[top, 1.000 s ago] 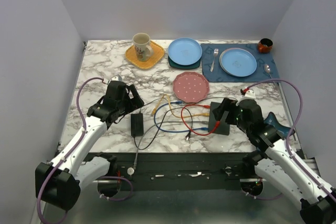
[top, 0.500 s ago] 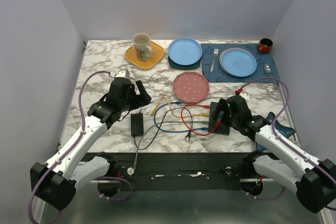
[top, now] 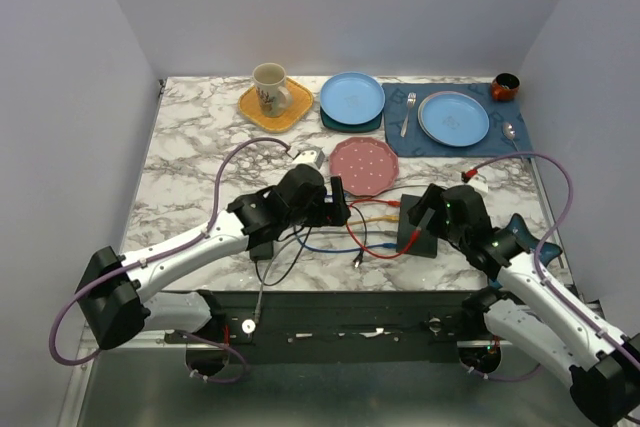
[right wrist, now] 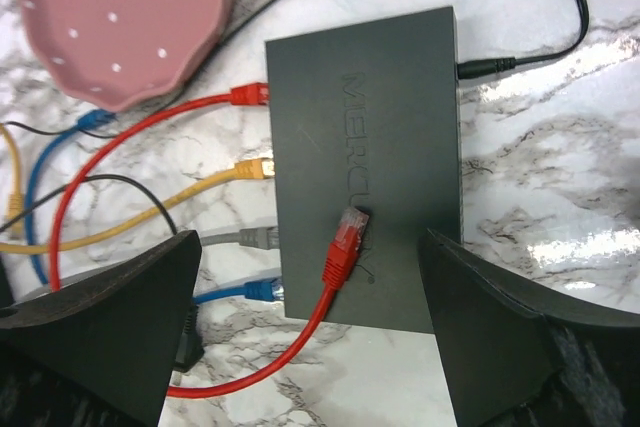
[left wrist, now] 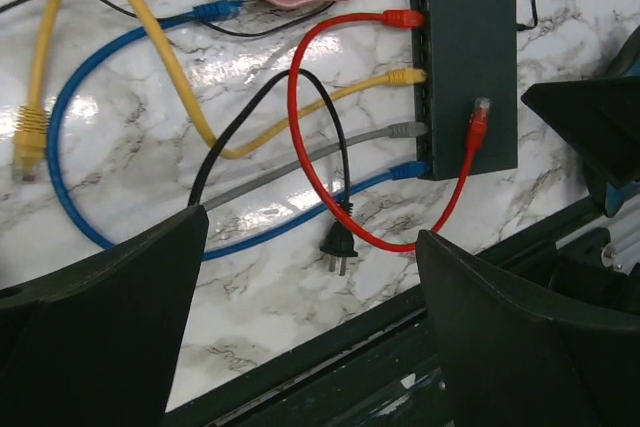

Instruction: Pull the plug from the switch port

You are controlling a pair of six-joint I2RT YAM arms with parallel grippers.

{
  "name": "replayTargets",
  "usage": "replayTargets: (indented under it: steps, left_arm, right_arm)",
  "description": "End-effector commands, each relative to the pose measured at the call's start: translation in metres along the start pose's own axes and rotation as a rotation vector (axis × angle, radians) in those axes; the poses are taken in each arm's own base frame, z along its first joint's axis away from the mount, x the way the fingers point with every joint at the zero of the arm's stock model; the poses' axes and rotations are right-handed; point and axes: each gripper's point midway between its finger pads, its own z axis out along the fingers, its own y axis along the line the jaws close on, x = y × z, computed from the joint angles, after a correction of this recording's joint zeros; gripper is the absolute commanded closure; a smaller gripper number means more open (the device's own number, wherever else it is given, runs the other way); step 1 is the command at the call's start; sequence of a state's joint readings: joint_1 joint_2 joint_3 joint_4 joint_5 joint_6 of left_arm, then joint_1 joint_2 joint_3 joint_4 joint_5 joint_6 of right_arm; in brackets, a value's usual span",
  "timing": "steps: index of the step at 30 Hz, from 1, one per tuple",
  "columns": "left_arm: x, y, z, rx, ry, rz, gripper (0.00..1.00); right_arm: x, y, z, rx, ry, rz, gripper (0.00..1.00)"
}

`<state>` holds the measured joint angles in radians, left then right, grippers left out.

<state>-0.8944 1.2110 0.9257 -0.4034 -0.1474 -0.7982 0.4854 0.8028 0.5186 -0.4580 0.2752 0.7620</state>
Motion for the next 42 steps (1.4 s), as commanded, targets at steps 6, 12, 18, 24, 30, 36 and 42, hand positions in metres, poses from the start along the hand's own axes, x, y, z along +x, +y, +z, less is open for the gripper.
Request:
replayTargets:
  steps: [6, 12, 18, 24, 30, 36, 42]
  left_arm:
    - [0.017, -0.046, 0.020, 0.115, -0.007, -0.244, 0.01]
    - [0.053, -0.053, 0.042, 0.039, 0.105, -0.259, 0.19]
    - [0.074, -0.045, 0.051, -0.008, 0.150, -0.265, 0.21]
    - [0.087, -0.031, 0.065, -0.076, 0.174, -0.268, 0.22]
    - [0.095, -0.025, 0.078, -0.105, 0.208, -0.249, 0.39]
    - [0.080, -0.014, 0.069, -0.118, 0.146, -0.254, 0.81]
    - [0.070, 0.011, 0.054, -0.158, 0.091, -0.296, 1.00]
  right_arm:
    - [-0.012, -0.006, -0.013, 0.000, -0.069, -0.011, 0.02]
    - [-0.006, -0.006, -0.011, -0.003, -0.045, -0.005, 0.02]
    - [-0.005, -0.007, -0.013, -0.011, -0.051, -0.005, 0.02]
    - [0.002, -0.010, -0.011, -0.008, -0.036, -0.005, 0.02]
    - [0.002, -0.009, -0.013, -0.023, -0.038, -0.004, 0.02]
    - [0.003, -0.012, -0.014, -0.022, -0.047, -0.006, 0.02]
    - [0.006, -0.011, -0.011, -0.014, -0.026, -0.003, 0.02]
